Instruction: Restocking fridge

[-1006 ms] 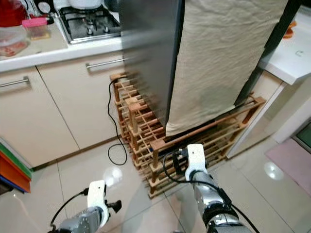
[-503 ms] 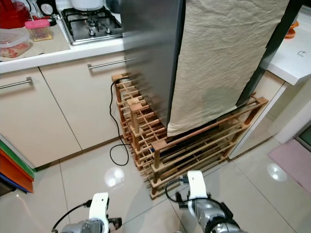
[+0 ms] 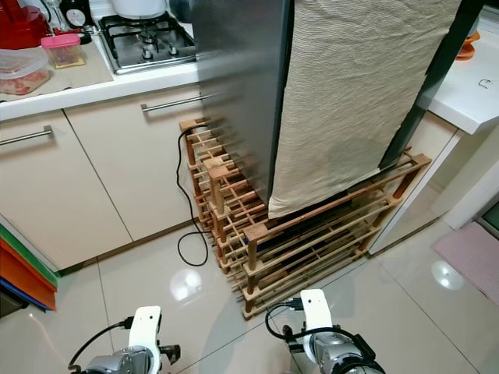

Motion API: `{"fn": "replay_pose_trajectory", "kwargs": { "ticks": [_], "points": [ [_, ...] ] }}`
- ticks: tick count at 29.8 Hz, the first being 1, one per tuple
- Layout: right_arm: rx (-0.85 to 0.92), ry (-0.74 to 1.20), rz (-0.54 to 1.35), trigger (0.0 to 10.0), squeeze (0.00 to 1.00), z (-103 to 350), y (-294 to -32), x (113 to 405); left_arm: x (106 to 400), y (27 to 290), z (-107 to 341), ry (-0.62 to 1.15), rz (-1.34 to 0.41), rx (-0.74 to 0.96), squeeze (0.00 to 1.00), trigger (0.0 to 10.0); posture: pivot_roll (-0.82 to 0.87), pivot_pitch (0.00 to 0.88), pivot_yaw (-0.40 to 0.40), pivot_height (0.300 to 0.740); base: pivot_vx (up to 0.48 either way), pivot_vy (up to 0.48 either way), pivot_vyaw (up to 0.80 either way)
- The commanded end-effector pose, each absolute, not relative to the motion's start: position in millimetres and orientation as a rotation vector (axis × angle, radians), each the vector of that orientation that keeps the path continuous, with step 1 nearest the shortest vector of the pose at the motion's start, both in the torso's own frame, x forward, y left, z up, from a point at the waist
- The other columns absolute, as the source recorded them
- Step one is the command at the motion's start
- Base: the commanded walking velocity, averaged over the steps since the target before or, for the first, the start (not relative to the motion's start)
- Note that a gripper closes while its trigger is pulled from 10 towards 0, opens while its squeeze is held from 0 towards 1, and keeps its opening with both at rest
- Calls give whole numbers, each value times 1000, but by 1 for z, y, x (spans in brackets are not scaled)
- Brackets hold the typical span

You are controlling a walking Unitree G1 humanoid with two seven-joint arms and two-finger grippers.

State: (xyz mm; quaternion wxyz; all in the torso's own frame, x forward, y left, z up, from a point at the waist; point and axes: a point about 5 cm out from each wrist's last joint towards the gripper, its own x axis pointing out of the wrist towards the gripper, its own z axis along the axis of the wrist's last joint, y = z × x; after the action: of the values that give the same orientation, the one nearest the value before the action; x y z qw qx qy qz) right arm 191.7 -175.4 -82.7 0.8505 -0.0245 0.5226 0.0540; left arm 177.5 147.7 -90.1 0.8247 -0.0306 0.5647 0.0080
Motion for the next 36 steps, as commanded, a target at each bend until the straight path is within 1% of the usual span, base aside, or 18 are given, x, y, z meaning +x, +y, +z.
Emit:
{"fn": "replay_pose_trajectory", "kwargs": {
  "ticks": [1, 7, 13, 17, 36],
  "points": [
    [-68, 1095, 105, 10000, 0, -81, -180, 194, 212, 173, -73, 1107, 37, 100, 0, 10000, -76, 3, 8, 740, 0, 0, 0],
    [-65, 1087, 103, 10000, 0, -79, -180, 197, 211, 176, -72, 1102, 28, 113, 0, 10000, -78, 8, 8, 740, 0, 0, 0],
    [-64, 1082, 101, 10000, 0, -79, -180, 198, 209, 177, -73, 1130, 44, 56, 0, 10000, -75, 15, 12, 740, 0, 0, 0],
    [-72, 1083, 106, 10000, 0, -79, -180, 198, 209, 181, -73, 1128, 47, 79, 0, 10000, -70, 17, 11, 740, 0, 0, 0],
    [-98, 1090, 97, 10000, 0, -80, -182, 197, 211, 182, -72, 1116, 22, 128, 0, 10000, -69, 16, 11, 740, 0, 0, 0]
  ]
}}
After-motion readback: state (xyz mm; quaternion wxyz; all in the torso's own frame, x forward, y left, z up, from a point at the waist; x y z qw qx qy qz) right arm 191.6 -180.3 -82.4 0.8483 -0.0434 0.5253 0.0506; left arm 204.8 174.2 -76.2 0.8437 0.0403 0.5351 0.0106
